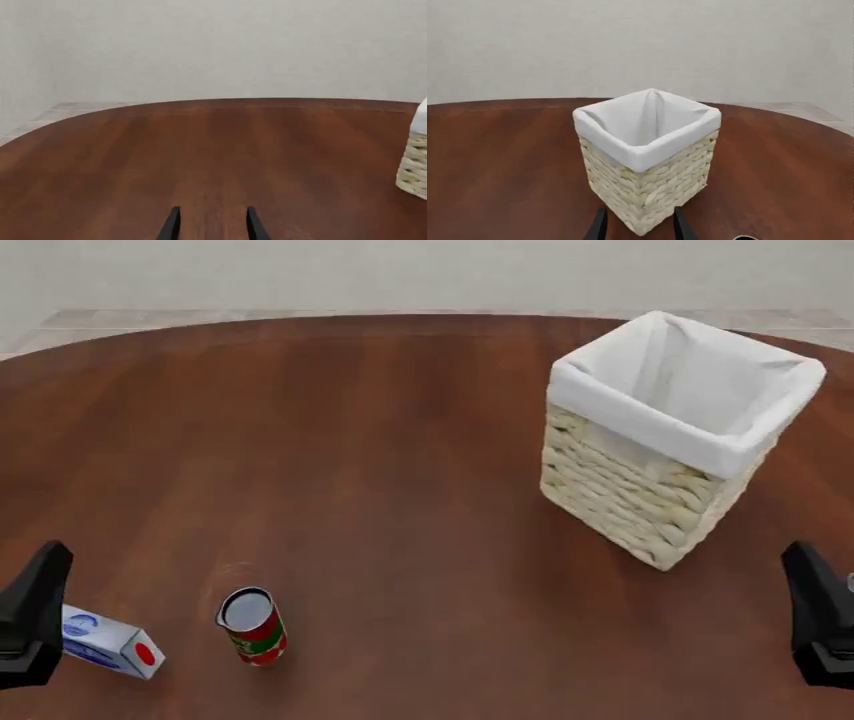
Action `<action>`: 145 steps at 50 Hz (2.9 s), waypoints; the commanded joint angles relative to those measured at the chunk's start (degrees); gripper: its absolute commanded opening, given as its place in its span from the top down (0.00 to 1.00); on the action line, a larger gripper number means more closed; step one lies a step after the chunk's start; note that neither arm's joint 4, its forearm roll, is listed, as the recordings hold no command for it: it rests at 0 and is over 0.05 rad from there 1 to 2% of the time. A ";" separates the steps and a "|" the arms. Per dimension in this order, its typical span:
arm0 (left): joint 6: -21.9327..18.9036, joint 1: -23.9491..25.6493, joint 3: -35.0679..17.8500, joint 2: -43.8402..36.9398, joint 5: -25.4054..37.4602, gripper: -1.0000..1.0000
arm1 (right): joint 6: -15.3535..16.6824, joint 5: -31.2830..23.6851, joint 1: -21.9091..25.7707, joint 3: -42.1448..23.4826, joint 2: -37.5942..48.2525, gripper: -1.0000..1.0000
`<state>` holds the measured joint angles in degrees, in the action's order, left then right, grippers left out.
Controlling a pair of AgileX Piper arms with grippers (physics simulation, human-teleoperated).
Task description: Pick up the tomato sauce, and put it in the basket.
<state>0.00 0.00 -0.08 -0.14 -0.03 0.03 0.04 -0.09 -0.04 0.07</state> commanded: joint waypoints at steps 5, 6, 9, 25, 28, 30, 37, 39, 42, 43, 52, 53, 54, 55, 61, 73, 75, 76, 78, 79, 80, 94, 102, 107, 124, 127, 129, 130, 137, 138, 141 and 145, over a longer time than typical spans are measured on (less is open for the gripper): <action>0.00 0.00 -0.17 -0.29 -0.07 0.00 | -0.22 0.22 -0.39 -0.09 0.48 0.00; 0.00 0.00 -0.17 -0.29 -0.07 0.00 | -0.27 0.23 -0.40 -0.09 0.49 0.00; 0.00 -0.01 -0.17 -0.28 -0.07 0.00 | -0.35 0.27 -0.38 -0.09 0.59 0.00; 0.00 0.00 -0.17 -0.28 -0.08 0.00 | 2.64 -4.66 2.10 -10.31 5.95 0.00; 0.00 0.00 -0.17 -0.29 -0.07 0.00 | 2.97 -5.41 3.46 -13.44 9.10 0.00; -0.02 0.01 -0.17 -0.29 -0.08 0.00 | 2.84 -6.27 4.66 -15.60 10.87 0.00; -0.01 0.00 -0.17 -0.29 -0.07 0.00 | 3.71 -9.72 7.41 -22.36 14.62 0.00; -0.01 -0.01 -0.17 -0.29 -0.07 0.00 | 3.96 -10.71 8.37 -24.07 15.95 0.00; 0.00 0.01 -0.17 -0.30 -0.07 0.00 | 3.91 -11.79 10.04 -26.33 18.23 0.00; 0.00 -0.01 -0.17 -0.28 -0.07 0.00 | 3.94 -11.94 10.21 -26.70 18.55 0.00; 0.00 -0.01 -0.17 -0.29 -0.07 0.00 | 3.46 -14.47 16.63 -32.87 24.20 0.00; -0.01 0.00 -0.17 -0.28 -0.08 0.00 | 3.81 -14.81 17.31 -33.71 24.75 0.00; -0.01 -0.01 -0.17 -0.29 -0.07 0.00 | 3.78 -15.24 17.66 -34.48 25.27 0.00; 0.00 0.00 -0.17 -0.30 -0.07 0.00 | 3.76 -15.56 18.73 -35.18 26.25 0.00; -0.01 0.00 -0.17 -0.29 -0.08 0.00 | 3.98 -16.54 23.08 -38.10 29.42 0.00; -0.01 -0.01 -0.17 -0.30 -0.07 0.00 | 1.92 -13.68 35.10 -41.82 42.06 0.00; -0.01 -0.01 -0.17 -0.28 -0.07 0.00 | 2.00 -13.47 35.89 -42.02 42.83 0.00; 0.00 -0.01 -0.17 -0.30 -0.07 0.00 | 1.78 -13.29 36.16 -42.04 43.15 0.00; 0.02 -0.02 -0.16 -0.29 -0.07 0.00 | 1.51 -13.01 37.27 -42.20 43.98 0.00; -0.01 -0.01 -0.17 -0.28 -0.08 0.00 | 1.39 -12.91 37.73 -42.33 44.38 0.00; 0.00 -0.02 -0.17 -0.28 -0.07 0.00 | 1.33 -12.82 38.04 -42.42 44.64 0.00; 0.00 -0.01 -0.17 -0.28 -0.08 0.00 | 0.49 -7.39 45.58 -42.12 52.38 0.00; -0.01 0.00 -0.17 -0.29 -0.07 0.00 | -1.39 -2.30 52.98 -43.64 64.19 0.00; 0.00 0.01 -0.17 -0.28 -0.08 0.00 | -2.91 2.44 57.38 -45.18 72.36 0.00; -0.02 0.00 -0.17 -0.29 -0.07 0.00 | -2.75 3.96 58.96 -46.39 75.38 0.00; 0.01 -0.01 -0.17 -0.28 -0.07 0.00 | -2.56 3.90 59.27 -46.86 75.74 0.00; -0.01 -0.01 -0.17 -0.28 -0.08 0.00 | -2.55 4.03 59.61 -47.19 76.11 0.00; -0.01 -0.01 -0.17 -0.28 -0.08 0.00 | -2.44 4.14 59.59 -47.27 76.28 0.00; -0.01 0.00 -0.17 -0.29 -0.08 0.00 | -1.65 4.87 59.90 -48.43 77.82 0.00; -0.01 0.00 -0.17 -0.29 -0.08 0.00 | -1.65 4.87 59.90 -48.43 77.82 0.00; 0.00 -0.01 -0.17 -0.28 -0.07 0.00 | -1.64 5.10 60.33 -49.08 78.46 0.00; 0.01 -0.01 -0.17 -0.30 -0.07 0.00 | -1.73 5.83 60.74 -49.39 79.47 0.00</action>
<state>-0.01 -0.01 -0.25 -0.42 -0.11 -1.89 4.73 59.67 -48.21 77.36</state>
